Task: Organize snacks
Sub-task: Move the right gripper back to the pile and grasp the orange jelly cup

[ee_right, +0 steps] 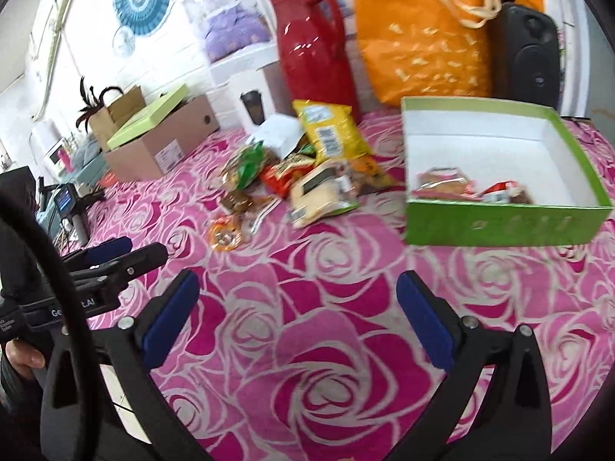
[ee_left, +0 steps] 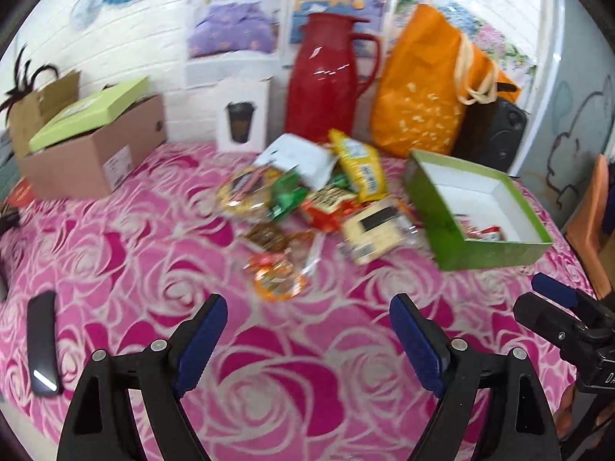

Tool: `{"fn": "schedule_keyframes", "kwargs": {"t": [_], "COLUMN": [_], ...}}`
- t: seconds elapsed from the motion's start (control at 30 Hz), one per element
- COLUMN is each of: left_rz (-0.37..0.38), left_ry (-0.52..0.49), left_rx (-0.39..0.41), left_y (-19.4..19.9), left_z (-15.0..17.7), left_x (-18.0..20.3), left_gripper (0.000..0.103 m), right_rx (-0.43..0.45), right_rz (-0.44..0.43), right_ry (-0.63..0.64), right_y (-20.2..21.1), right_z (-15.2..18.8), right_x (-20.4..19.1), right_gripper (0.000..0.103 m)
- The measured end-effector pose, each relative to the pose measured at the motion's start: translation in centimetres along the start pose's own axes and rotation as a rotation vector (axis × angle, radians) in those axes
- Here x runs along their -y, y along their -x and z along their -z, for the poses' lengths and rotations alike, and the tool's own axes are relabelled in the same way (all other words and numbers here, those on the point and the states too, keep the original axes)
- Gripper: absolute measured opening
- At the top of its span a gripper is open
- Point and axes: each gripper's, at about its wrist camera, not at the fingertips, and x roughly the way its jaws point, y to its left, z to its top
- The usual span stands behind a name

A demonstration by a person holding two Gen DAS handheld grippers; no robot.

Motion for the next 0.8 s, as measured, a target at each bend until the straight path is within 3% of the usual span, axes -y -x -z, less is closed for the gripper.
{"fn": "schedule_keyframes", "kwargs": {"t": [0.17,0.57,0.67,0.73,0.8], "left_rz": [-0.01,0.052,0.063,0.074,0.086], "left_ry": [0.052,0.074,0.07,0.058,0.043], "left_rx": [-0.014,-0.046,-0.051,-0.065,-0.076], "left_y": [-0.5,-4.3,-5.2,-6.3,-7.1], "left_z": [0.9,-0.2,-0.6,-1.2,-1.9], "left_x": [-2.4,-3.3,-3.6,-4.0,-4.5], "left_gripper": [0.088,0.088,0.083,0.077,0.068], "right_rx": [-0.022,-0.044,-0.067,-0.103,-0.124], "right_rz": [0.024,0.043,0.031,0.013,-0.005], "right_ry": [0.043,0.058,0.067,0.078,0.093], "right_y": [-1.3,-5.5,-6.7,-8.1,-9.4], "right_z": [0.1,-1.5,-1.8,-1.9,-2.0], "right_x": [-0.9,-1.0,-1.3,-1.9,-2.7], "right_gripper": [0.102,0.102,0.102,0.098,0.085]}}
